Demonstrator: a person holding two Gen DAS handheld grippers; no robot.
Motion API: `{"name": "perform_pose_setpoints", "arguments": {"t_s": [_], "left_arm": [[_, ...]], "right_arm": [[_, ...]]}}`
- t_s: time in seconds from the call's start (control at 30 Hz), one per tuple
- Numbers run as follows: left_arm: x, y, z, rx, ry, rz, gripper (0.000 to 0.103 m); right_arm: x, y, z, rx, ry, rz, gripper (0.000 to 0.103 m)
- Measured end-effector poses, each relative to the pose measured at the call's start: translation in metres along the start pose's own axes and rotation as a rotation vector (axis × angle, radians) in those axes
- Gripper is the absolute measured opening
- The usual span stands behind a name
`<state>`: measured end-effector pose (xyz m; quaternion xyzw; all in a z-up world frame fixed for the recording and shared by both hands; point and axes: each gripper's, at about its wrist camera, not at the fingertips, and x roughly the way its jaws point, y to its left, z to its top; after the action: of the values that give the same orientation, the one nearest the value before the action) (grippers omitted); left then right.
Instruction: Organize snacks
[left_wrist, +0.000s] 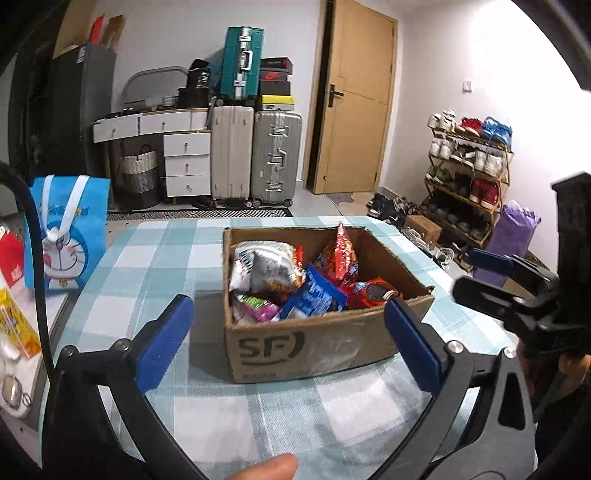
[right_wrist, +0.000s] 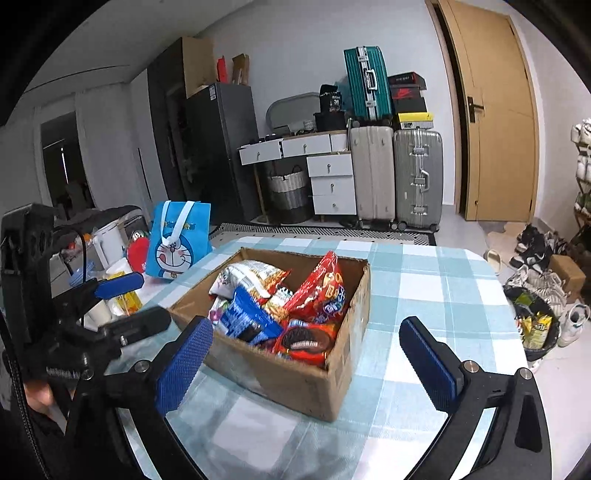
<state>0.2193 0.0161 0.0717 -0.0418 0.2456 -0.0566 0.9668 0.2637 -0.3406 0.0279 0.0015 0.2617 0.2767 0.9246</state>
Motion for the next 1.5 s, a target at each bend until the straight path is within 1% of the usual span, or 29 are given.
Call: {"name": "perform_pose_setpoints", "arguments": {"t_s": [0.13,0.2,0.33,0.4,0.47,0.67,0.87,0.97,1.13,1.3,1.5], "left_arm": [[-0.003,0.006,-0.018,0.001,0.005,0.023,0.103],[-0.001,0.007,-0.027,-0.009,0.012,0.018,0.103],[-0.004,0.011,-0.042,-0.024,-0.036,0.040,0.103],[-0.003,0.011,-0.047,-0.027,-0.047,0.043,0.103],[0.000,0.012,-0.050,-0.028,-0.049,0.047,0.103],[0.011,0.008,-0.056,-0.014,-0.014,0.047,0.103],[0.010,0.005,-0.069,0.016,0.005,0.063,0.103],[0.003,0.009,-0.072,0.007,0.000,0.058,0.103],[-0.002,0.010,-0.076,0.020,-0.017,0.075,0.103],[-0.002,0.008,-0.077,0.044,-0.009,0.081,0.103],[-0.006,0.005,-0.079,0.056,-0.028,0.064,0.103]], "right_arm": [[-0.012,0.005,-0.013,0.001,-0.027,0.008,0.103],[-0.015,0.007,-0.021,0.008,-0.030,0.010,0.103],[-0.014,0.012,-0.036,0.007,-0.015,0.003,0.103],[-0.014,0.013,-0.044,0.007,-0.015,-0.005,0.103],[-0.014,0.011,-0.050,0.016,-0.021,0.002,0.103],[-0.013,0.003,-0.056,0.043,-0.042,-0.009,0.103],[-0.012,0.003,-0.061,0.034,-0.040,-0.009,0.103],[-0.011,0.005,-0.065,0.022,-0.037,-0.007,0.103],[-0.007,0.007,-0.068,0.018,-0.036,-0.004,0.103],[-0.006,0.011,-0.071,0.014,-0.042,0.002,0.103],[-0.002,0.014,-0.076,-0.007,-0.054,-0.007,0.103]]}}
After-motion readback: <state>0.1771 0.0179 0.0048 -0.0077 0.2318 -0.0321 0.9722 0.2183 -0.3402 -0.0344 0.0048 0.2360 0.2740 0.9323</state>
